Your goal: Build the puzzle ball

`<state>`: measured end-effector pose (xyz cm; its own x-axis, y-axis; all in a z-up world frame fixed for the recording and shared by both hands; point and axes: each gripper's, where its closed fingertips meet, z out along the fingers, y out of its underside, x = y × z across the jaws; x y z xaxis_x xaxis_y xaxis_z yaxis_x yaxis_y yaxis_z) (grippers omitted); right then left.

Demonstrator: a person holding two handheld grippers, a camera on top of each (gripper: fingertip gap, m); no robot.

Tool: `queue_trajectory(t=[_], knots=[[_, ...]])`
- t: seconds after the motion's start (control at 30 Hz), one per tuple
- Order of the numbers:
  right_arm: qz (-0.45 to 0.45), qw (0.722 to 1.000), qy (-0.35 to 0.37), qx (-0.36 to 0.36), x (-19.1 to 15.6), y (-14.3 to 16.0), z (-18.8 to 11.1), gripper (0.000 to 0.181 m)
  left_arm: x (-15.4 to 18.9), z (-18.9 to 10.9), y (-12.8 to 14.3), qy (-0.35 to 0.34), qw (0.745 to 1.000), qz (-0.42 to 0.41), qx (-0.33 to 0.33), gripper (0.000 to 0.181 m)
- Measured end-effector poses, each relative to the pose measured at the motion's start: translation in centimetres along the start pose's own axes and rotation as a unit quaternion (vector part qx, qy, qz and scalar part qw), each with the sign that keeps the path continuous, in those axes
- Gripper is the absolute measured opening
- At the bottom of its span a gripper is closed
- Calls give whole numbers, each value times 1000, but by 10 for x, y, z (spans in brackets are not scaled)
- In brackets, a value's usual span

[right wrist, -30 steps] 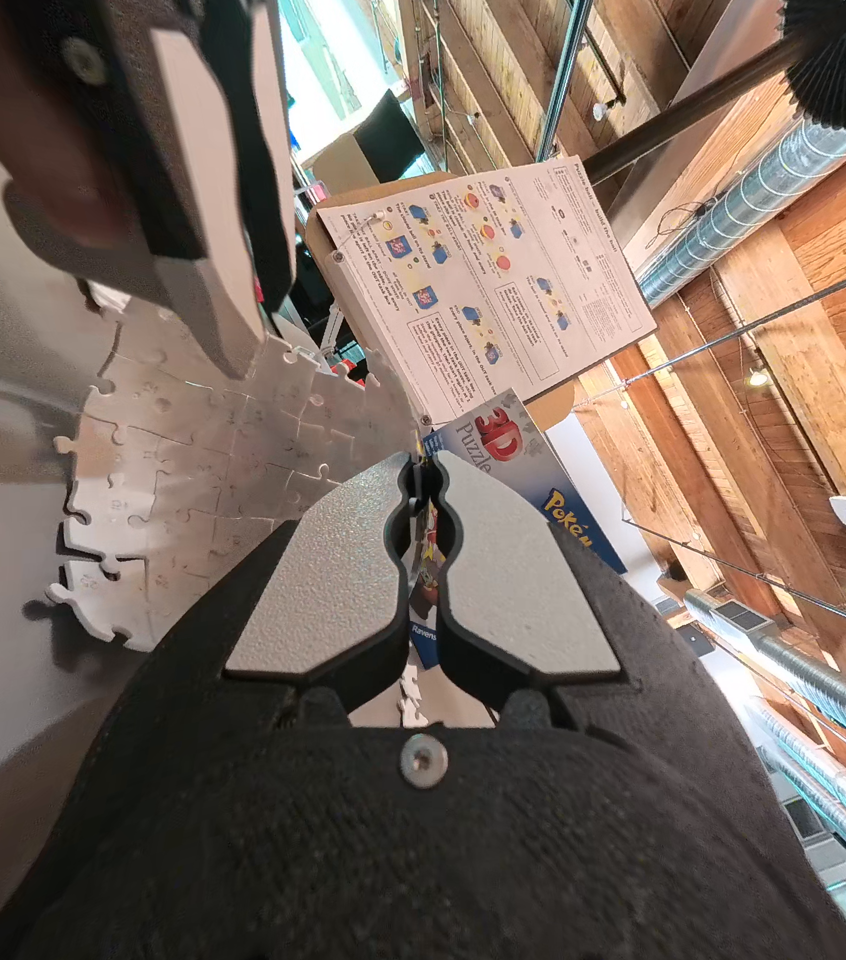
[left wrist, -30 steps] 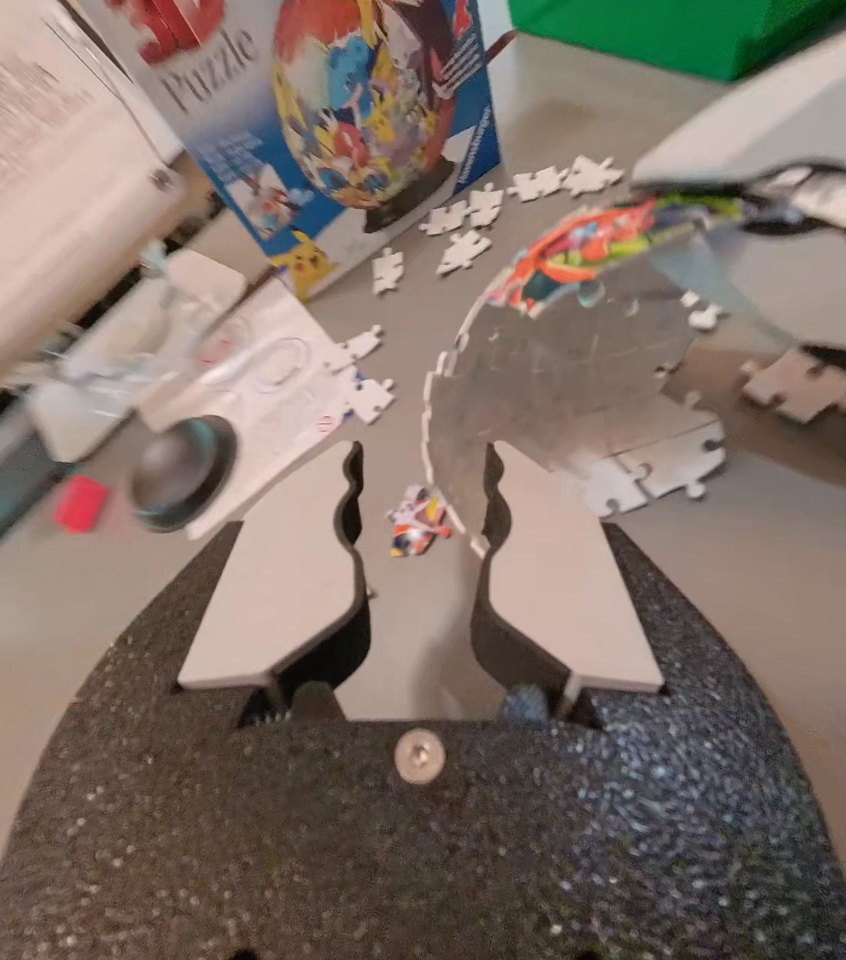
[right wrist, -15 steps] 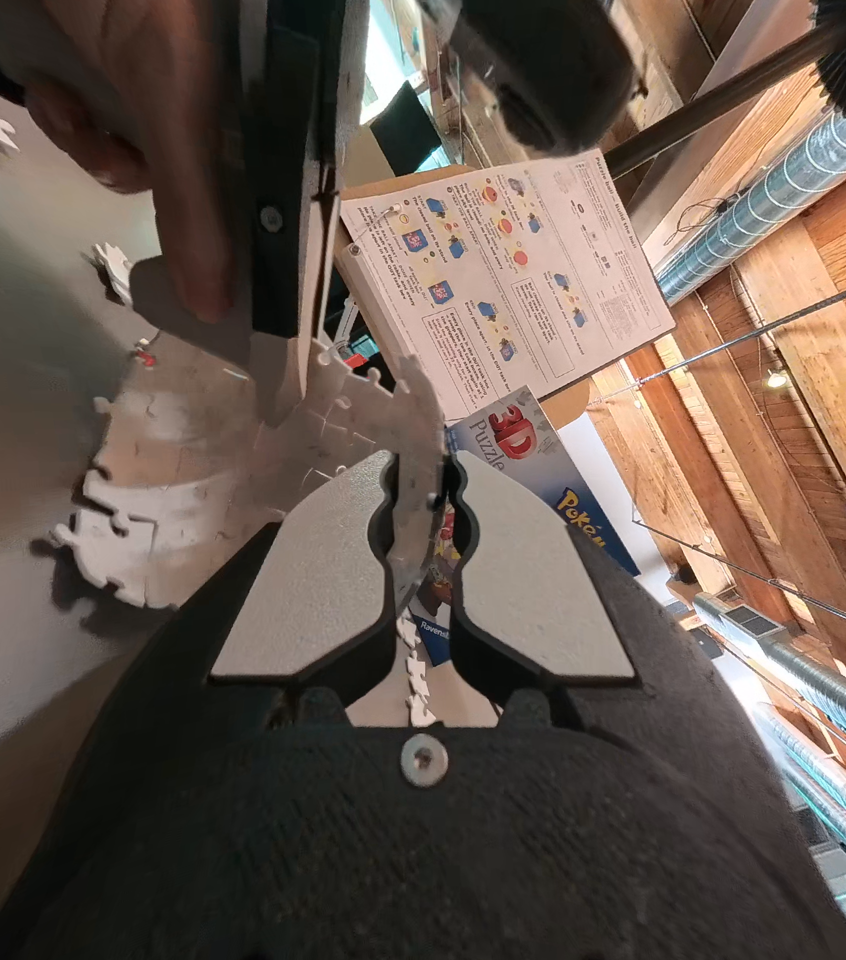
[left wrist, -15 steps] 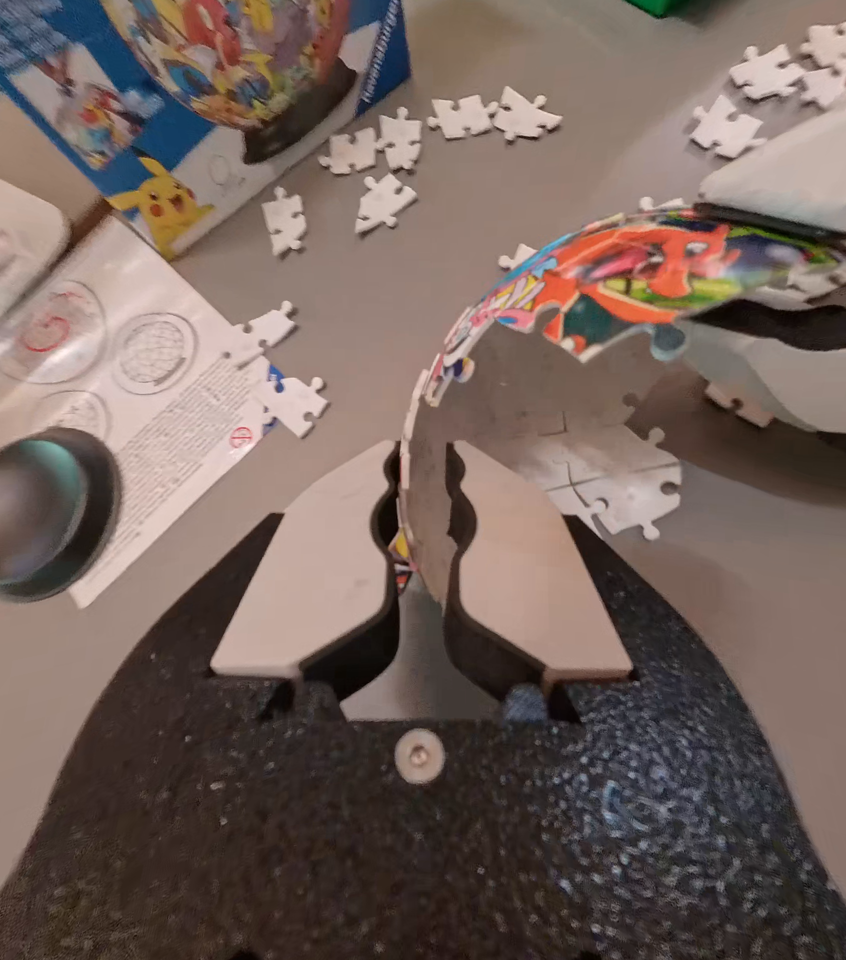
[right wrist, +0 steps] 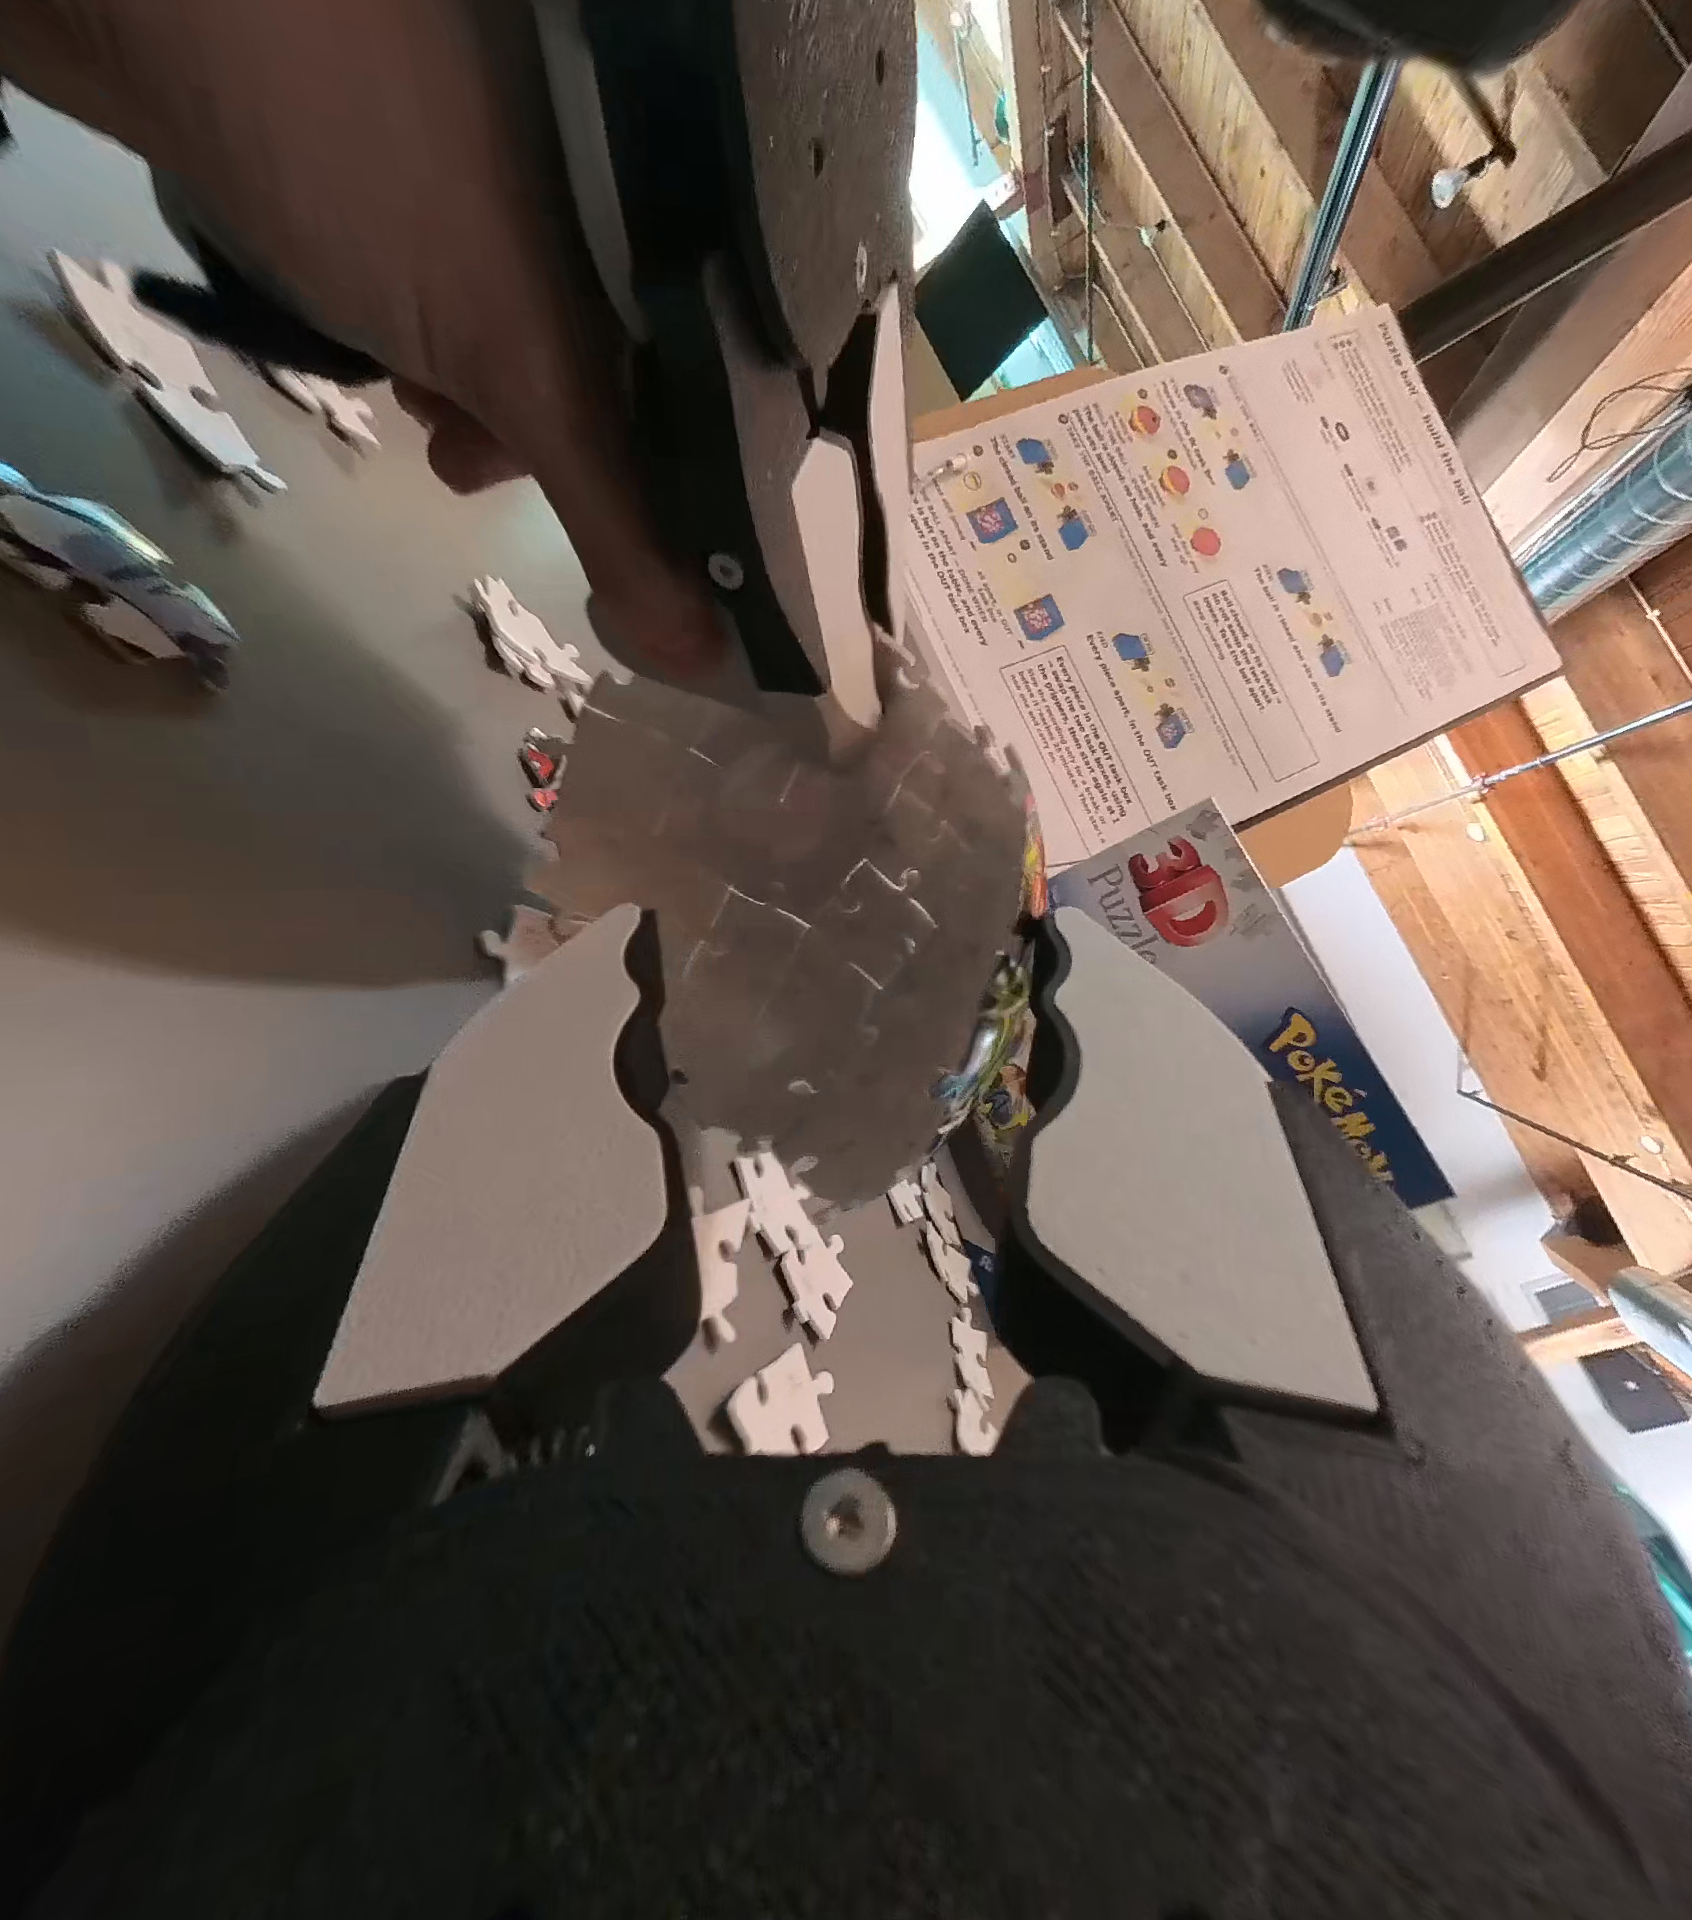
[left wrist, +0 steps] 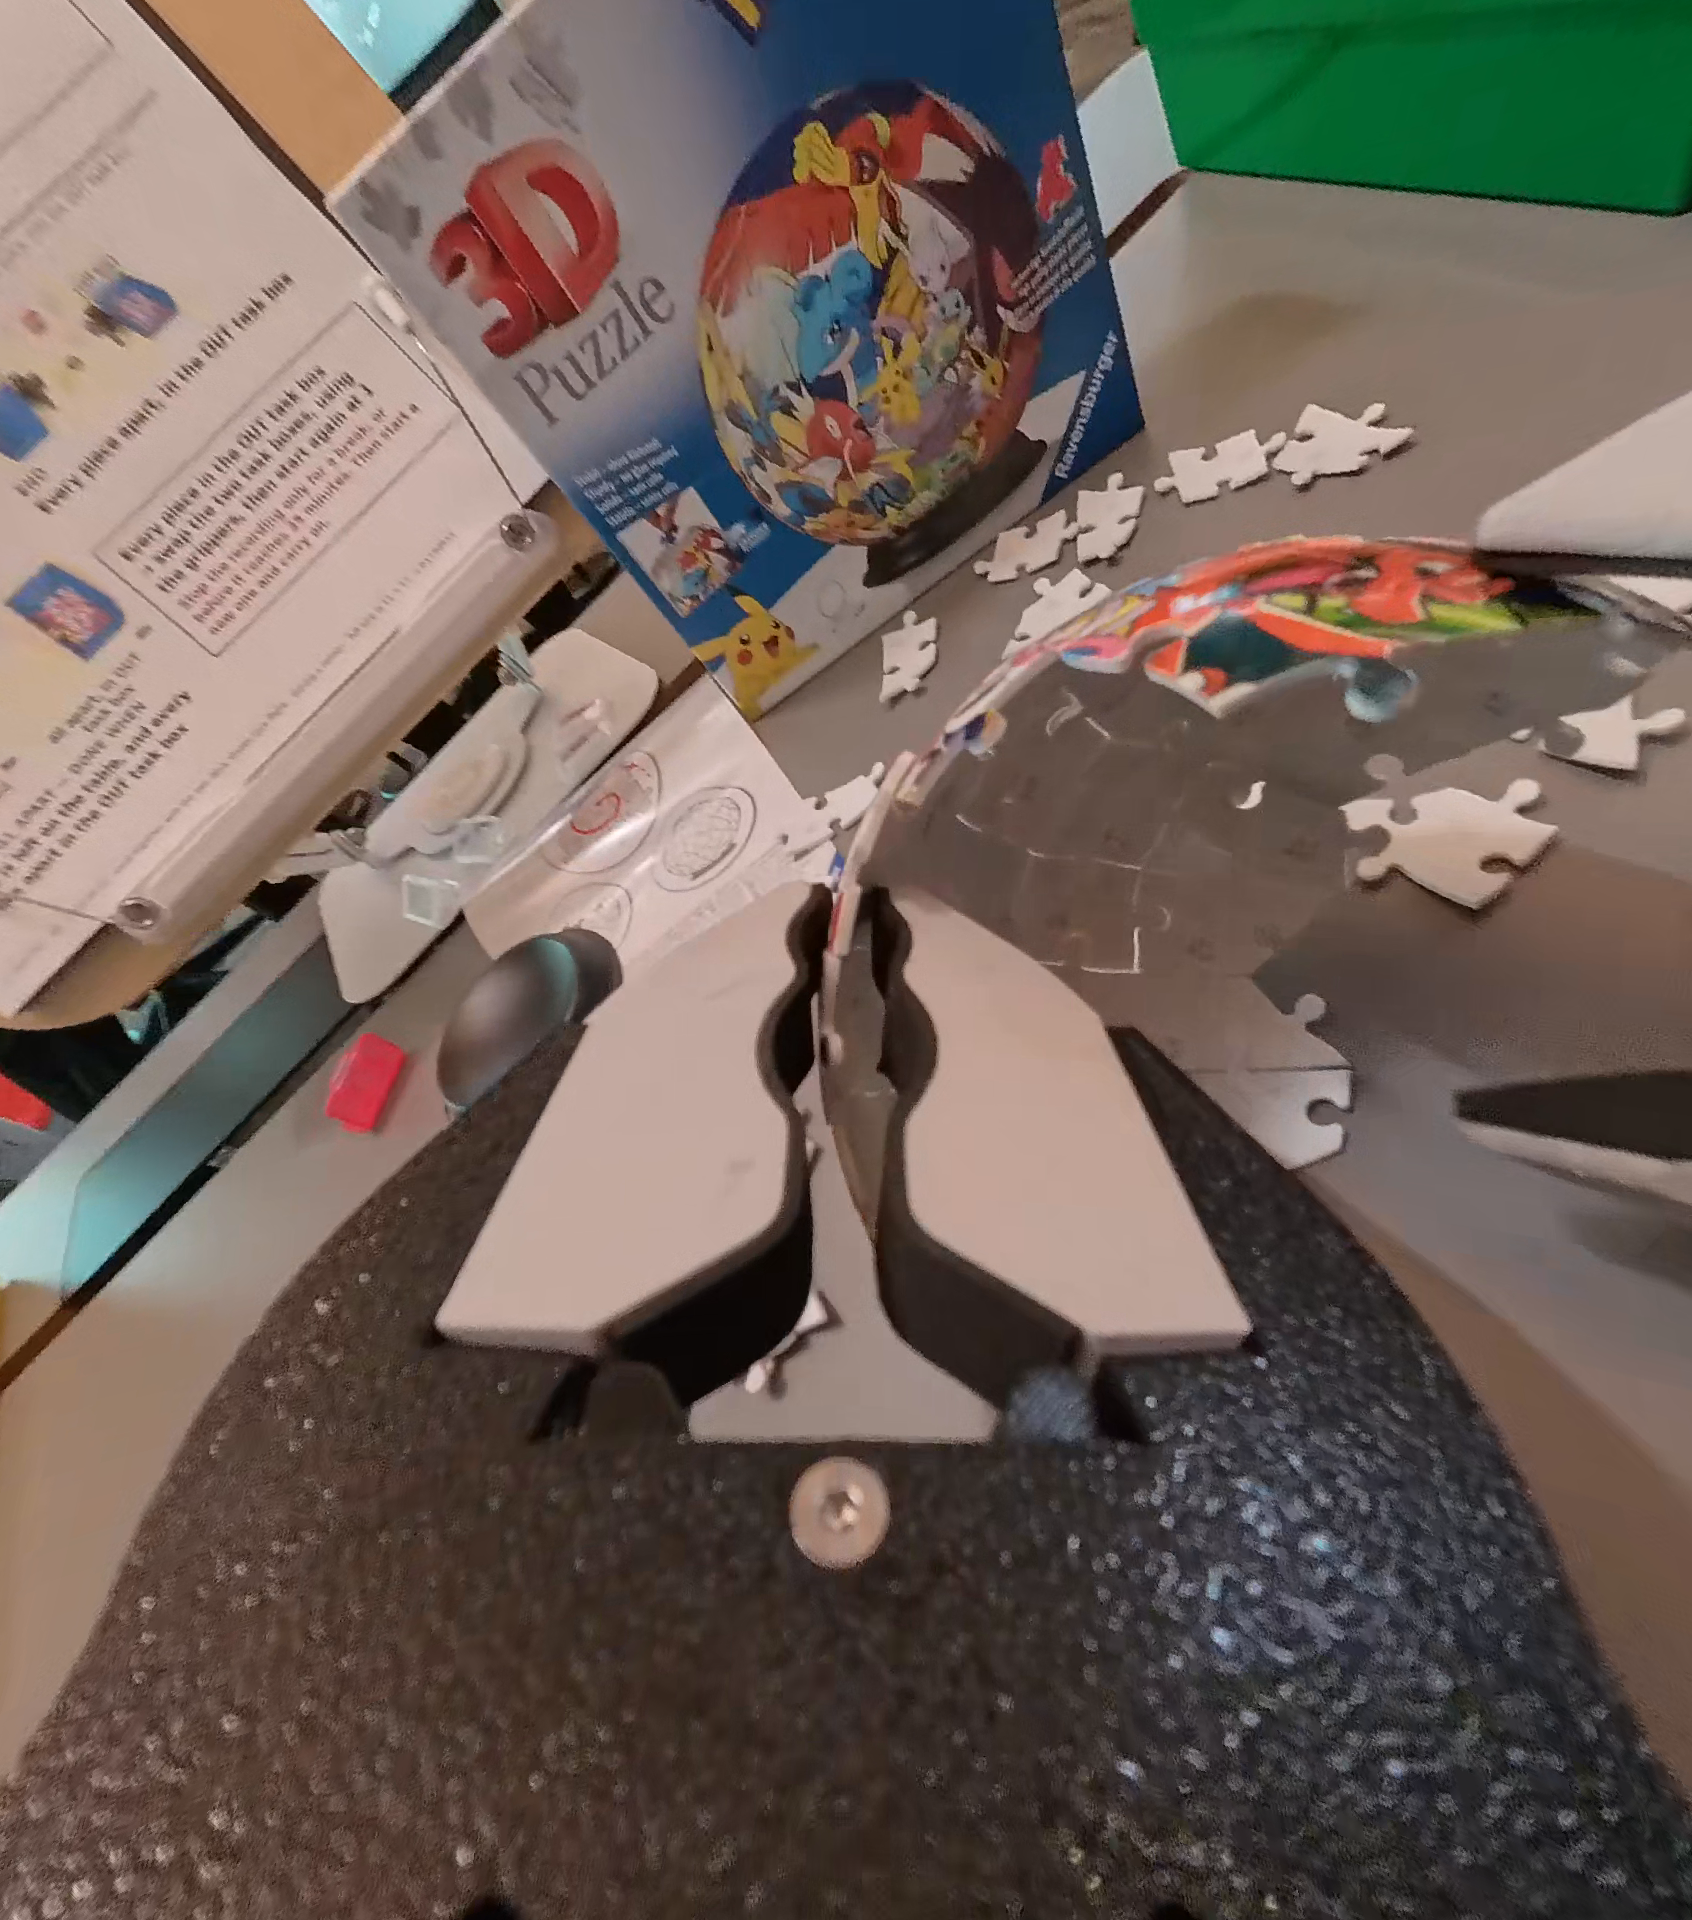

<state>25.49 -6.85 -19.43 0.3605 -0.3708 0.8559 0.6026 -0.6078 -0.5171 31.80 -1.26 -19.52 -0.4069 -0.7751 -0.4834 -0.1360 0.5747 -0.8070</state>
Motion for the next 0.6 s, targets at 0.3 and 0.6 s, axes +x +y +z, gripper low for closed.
queue_trajectory(t=[0.3,0.6], knots=[[-4,997,80,21,22,-32,-33,50,3,-8,-11,-57,996,54,44,6],[-47,988,132,-65,41,-8,-11,46,19,-23,-29,-113,973,174,101,6]])
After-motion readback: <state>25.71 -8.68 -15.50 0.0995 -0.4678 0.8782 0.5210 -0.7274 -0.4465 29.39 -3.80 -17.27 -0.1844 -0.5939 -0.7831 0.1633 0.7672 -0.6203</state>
